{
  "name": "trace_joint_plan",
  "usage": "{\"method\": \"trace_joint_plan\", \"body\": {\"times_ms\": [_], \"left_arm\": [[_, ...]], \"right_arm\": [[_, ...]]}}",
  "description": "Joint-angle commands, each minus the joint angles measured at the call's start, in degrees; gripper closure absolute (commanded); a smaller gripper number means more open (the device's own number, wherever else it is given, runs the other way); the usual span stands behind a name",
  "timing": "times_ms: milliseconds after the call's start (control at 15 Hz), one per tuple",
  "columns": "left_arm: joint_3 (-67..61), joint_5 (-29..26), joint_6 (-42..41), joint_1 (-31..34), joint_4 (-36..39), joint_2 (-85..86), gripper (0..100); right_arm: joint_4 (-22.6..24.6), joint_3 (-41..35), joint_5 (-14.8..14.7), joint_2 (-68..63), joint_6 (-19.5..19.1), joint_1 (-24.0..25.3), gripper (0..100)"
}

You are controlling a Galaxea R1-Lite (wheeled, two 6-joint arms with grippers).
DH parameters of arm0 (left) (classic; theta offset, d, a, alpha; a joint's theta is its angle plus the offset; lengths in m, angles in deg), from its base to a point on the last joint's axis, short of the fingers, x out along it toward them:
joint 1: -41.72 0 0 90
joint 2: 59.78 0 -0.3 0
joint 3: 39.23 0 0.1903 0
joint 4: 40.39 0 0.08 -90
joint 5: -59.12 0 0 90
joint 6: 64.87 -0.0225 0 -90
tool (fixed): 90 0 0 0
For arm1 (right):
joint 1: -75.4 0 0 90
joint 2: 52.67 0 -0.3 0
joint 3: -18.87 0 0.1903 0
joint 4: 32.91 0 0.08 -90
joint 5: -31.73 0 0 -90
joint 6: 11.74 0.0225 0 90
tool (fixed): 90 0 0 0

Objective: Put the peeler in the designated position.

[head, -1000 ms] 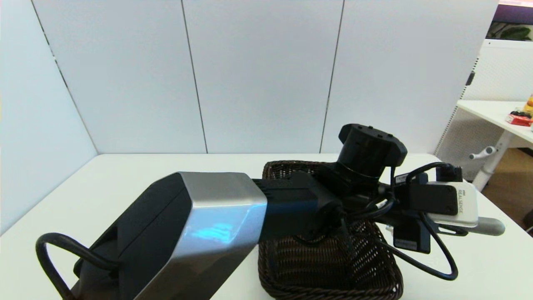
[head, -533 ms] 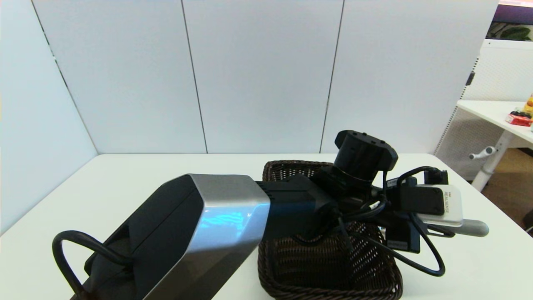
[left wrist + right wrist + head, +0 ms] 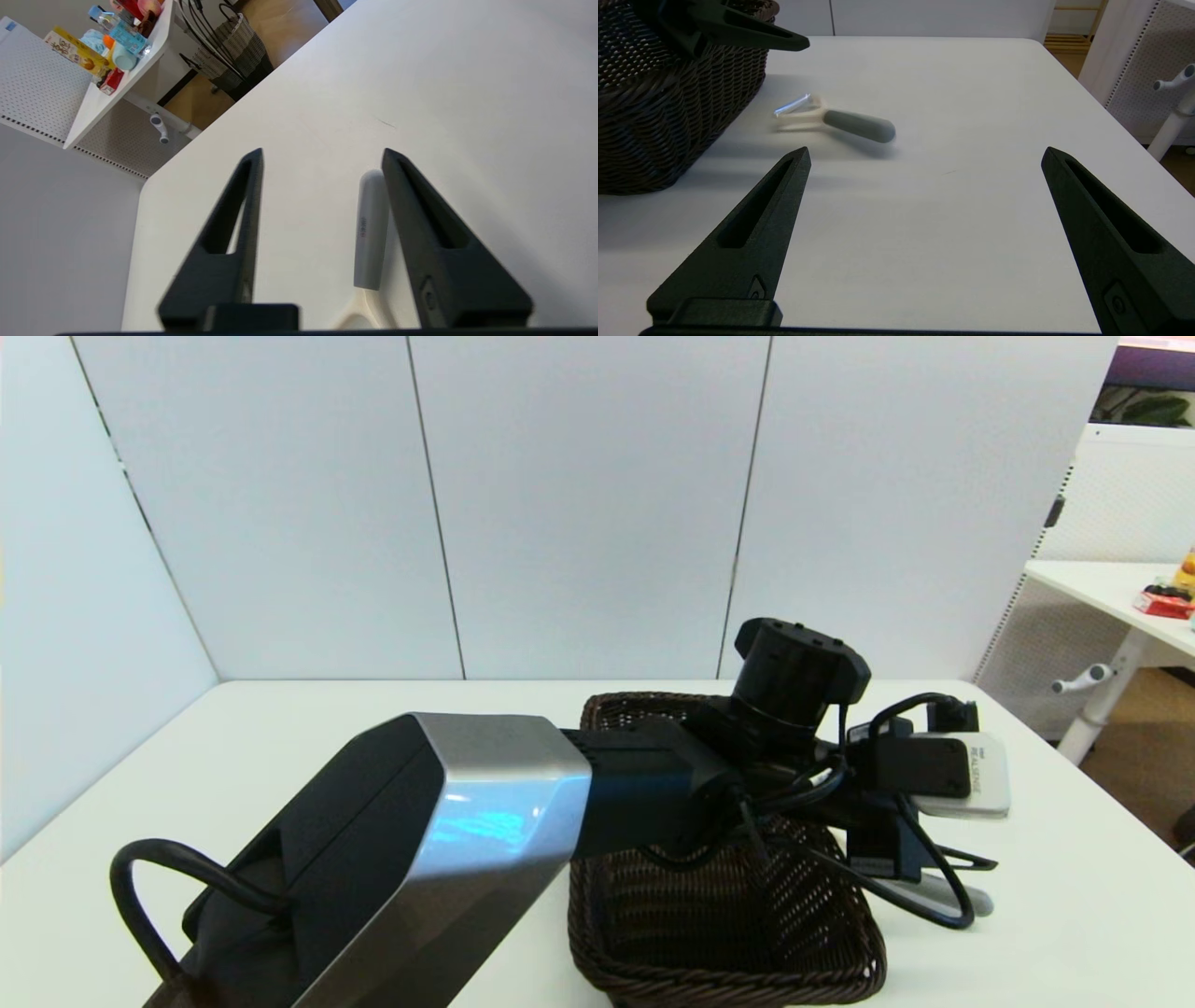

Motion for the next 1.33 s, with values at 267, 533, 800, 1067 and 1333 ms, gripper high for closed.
{"method": "trace_joint_plan", "body": {"times_ms": [267, 533, 800, 1067, 1333], "left_arm": [[0.03, 1.53, -0.49, 0.32, -5.14, 5.99, 0], [-0.58, 12.25, -0.32, 5.33, -26.06, 20.67, 0], [-6.56, 25.00, 2.93, 17.37, -45.22, 34.20, 0], [-23.79, 28.16, 10.58, 29.50, -46.54, 45.36, 0], [-46.73, 28.34, 21.57, 41.27, -38.36, 61.27, 0]], "right_arm": [[0.00, 0.00, 0.02, -0.09, -0.04, 0.01, 0], [0.00, 0.00, 0.02, 0.00, -0.04, 0.01, 0], [-0.09, 0.00, 0.02, 0.00, -0.04, 0.01, 0], [0.00, 0.00, 0.02, 0.00, -0.04, 0.01, 0], [0.00, 0.00, 0.02, 0.00, -0.04, 0.01, 0]]}}
